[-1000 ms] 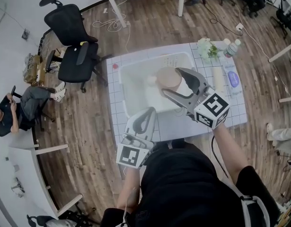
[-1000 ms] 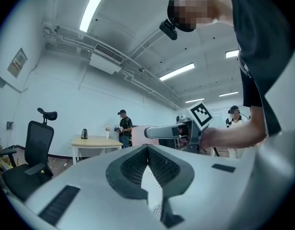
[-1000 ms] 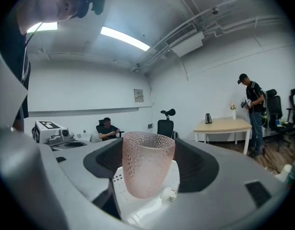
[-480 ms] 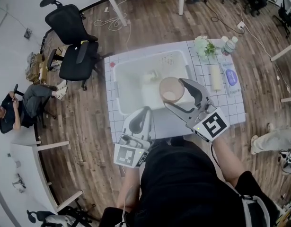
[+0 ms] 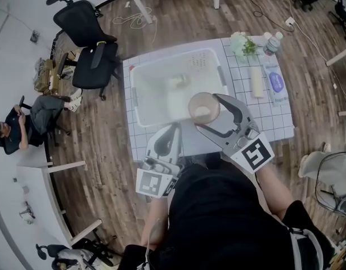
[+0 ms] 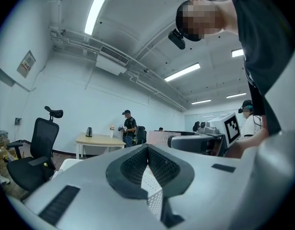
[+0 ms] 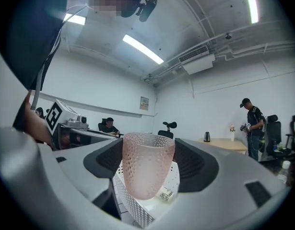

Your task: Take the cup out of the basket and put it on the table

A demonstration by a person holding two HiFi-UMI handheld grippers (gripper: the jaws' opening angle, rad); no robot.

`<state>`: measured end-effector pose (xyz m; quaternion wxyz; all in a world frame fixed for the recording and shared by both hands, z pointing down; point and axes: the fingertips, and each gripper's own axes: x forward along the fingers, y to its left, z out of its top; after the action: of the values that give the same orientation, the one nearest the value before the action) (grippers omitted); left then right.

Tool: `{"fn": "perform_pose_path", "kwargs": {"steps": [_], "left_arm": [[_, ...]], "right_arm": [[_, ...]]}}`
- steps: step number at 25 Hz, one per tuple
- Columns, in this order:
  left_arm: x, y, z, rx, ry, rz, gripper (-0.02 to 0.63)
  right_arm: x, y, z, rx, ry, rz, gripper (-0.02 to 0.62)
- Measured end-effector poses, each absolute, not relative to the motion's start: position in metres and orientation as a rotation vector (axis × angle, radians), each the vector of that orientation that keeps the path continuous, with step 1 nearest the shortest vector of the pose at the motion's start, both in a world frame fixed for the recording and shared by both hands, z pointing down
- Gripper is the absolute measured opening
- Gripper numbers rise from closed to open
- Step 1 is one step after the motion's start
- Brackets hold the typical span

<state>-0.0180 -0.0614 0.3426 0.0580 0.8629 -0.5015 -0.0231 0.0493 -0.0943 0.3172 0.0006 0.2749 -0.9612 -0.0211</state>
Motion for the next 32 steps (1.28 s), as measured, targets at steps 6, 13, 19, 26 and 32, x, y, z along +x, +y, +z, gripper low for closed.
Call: {"fn": "perform_pose_path", "kwargs": {"steps": [6, 13, 19, 26, 32], "left_arm": [[-0.026, -0.046, 0.340, 2.658, -1.466, -0.085, 0.009], [-0.044, -0.003, 0.337, 2.701, -1.403, -0.094, 0.009], [-0.059, 0.028, 0.340, 2.713, -1.348, -0.114, 0.009], [-0.066, 0.078, 0.341, 2.757, -1.250, -0.118, 0.009], [-0.070, 0.094, 0.341, 2.732, -1.272, -0.140, 0.009]], "right_arm": [[0.043, -0.066, 0.314, 0.915, -3.001, -0.103, 0.350], [0.023, -0.022, 0.312, 0.983, -2.970, -0.123, 0.350], [0.008, -0.002, 0.329, 1.037, -2.899, -0.132, 0.350], [0.008, 0.043, 0.336, 1.141, -2.830, -0.148, 0.350], [0.019, 0.055, 0.360, 1.148, -2.745, -0.179, 0.350]]}}
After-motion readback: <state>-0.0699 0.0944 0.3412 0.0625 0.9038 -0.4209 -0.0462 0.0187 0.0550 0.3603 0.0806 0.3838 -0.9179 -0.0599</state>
